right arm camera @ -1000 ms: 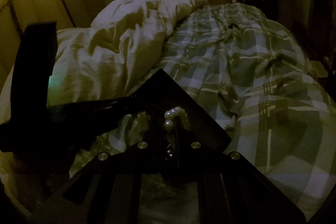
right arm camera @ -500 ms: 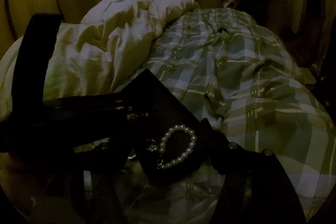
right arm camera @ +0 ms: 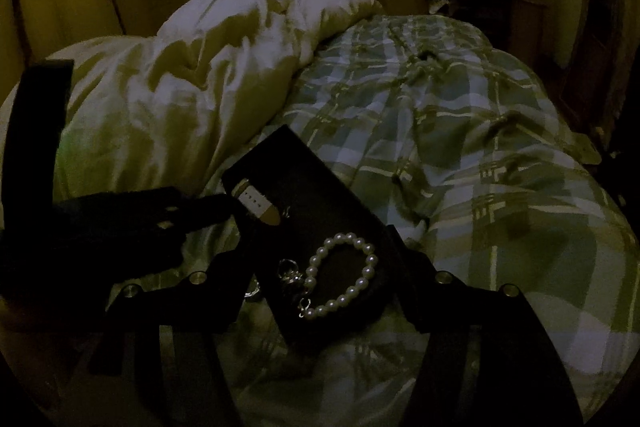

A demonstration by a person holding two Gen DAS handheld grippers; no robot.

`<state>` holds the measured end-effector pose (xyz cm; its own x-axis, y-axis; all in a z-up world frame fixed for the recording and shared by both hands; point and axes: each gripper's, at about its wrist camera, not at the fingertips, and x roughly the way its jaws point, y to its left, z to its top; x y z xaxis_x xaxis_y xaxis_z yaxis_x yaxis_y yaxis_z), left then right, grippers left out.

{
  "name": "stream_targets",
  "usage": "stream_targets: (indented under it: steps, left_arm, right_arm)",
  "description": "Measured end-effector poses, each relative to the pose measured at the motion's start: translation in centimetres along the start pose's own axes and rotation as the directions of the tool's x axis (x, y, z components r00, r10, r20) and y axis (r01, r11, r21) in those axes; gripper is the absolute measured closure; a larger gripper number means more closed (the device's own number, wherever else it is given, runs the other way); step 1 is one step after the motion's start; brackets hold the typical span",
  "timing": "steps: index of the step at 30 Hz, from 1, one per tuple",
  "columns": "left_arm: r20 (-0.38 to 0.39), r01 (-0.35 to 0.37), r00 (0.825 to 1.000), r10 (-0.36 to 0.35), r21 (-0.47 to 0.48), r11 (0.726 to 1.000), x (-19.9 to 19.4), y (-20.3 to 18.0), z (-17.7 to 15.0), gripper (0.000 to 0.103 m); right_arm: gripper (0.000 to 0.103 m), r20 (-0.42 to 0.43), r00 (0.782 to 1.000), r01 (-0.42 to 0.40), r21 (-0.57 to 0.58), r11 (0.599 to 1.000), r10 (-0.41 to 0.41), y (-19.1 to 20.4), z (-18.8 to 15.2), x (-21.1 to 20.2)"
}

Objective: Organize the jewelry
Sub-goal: 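Carry the pearl bracelet into the case with the right tool while the left tool carries the earring, then open both tools and withdraw them from the black case toward the plaid cover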

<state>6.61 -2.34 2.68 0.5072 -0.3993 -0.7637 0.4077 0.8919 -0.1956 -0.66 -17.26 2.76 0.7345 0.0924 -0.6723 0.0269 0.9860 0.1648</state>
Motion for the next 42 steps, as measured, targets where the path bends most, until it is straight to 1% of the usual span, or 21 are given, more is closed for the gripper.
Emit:
stream_targets:
  steps: [2,5,11,18,22,25,29,31,32,36,40,42]
  left_arm:
    - [0.002,-0.009,1.0,0.009,-0.031,0.999,-0.3,0.9,-0.2,0.032]
    - [0.001,-0.047,0.999,0.047,-0.059,0.997,-0.6,2.0,-0.7,0.032]
    - [-0.024,-0.104,0.994,0.102,-0.075,0.992,-0.6,3.0,-1.6,0.032]
    - [-0.067,-0.181,0.983,0.173,-0.15,0.972,-0.4,4.9,-2.9,0.032]
    - [-0.065,-0.242,0.97,0.235,-0.128,0.962,-0.8,5.1,-3.6,0.032]
    - [-0.067,-0.247,0.969,0.24,-0.126,0.961,-1.2,5.1,-4.1,0.034]
    - [-0.047,-0.26,0.965,0.256,-0.104,0.96,-2.1,4.7,-4.2,0.037]
    - [-0.032,-0.278,0.961,0.276,-0.085,0.957,-2.4,4.1,-4.4,0.039]
    - [-0.028,-0.284,0.959,0.283,-0.075,0.956,-2.5,3.9,-4.5,0.039]
    - [-0.04,-0.31,0.95,0.309,-0.029,0.95,-2.7,3.4,-5.3,0.041]
    - [-0.06,-0.301,0.953,0.298,-0.034,0.953,-3.2,4.2,-5.9,0.043]
    - [-0.064,-0.304,0.951,0.301,-0.031,0.952,-3.4,4.4,-6.0,0.044]
  right_arm:
    - [0.04,-0.008,1.0,-0.001,-0.023,1.0,0.001,0.5,-0.2,0.2]
    - [0.04,-0.011,1.0,0.0,-0.054,0.999,-0.001,1.1,-0.4,0.3]
    - [0.04,-0.025,1.0,-0.005,-0.086,0.996,0.002,1.7,-0.7,0.5]
    - [0.04,-0.038,0.999,-0.023,-0.116,0.993,0.018,2.7,-1.2,0.6]
    - [0.04,-0.048,0.998,-0.053,-0.112,0.992,0.048,3.0,-1.5,0.6]
    - [0.04,-0.042,0.997,-0.072,-0.119,0.99,0.067,3.4,-1.5,0.4]
    - [0.041,-0.033,0.996,-0.087,-0.132,0.987,0.083,3.8,-1.6,0.2]
    - [0.043,-0.032,0.995,-0.097,-0.136,0.986,0.093,4.1,-1.7,0.1]
    - [0.045,-0.031,0.995,-0.1,-0.138,0.985,0.097,4.2,-1.8,0.1]
    - [0.049,-0.013,0.995,-0.102,-0.136,0.985,0.101,4.3,-1.8,-0.2]
    - [0.051,-0.018,0.992,-0.126,-0.15,0.981,0.125,4.7,-2.0,-0.2]
    - [0.055,-0.034,0.989,-0.149,-0.171,0.974,0.145,5.4,-2.3,-0.1]
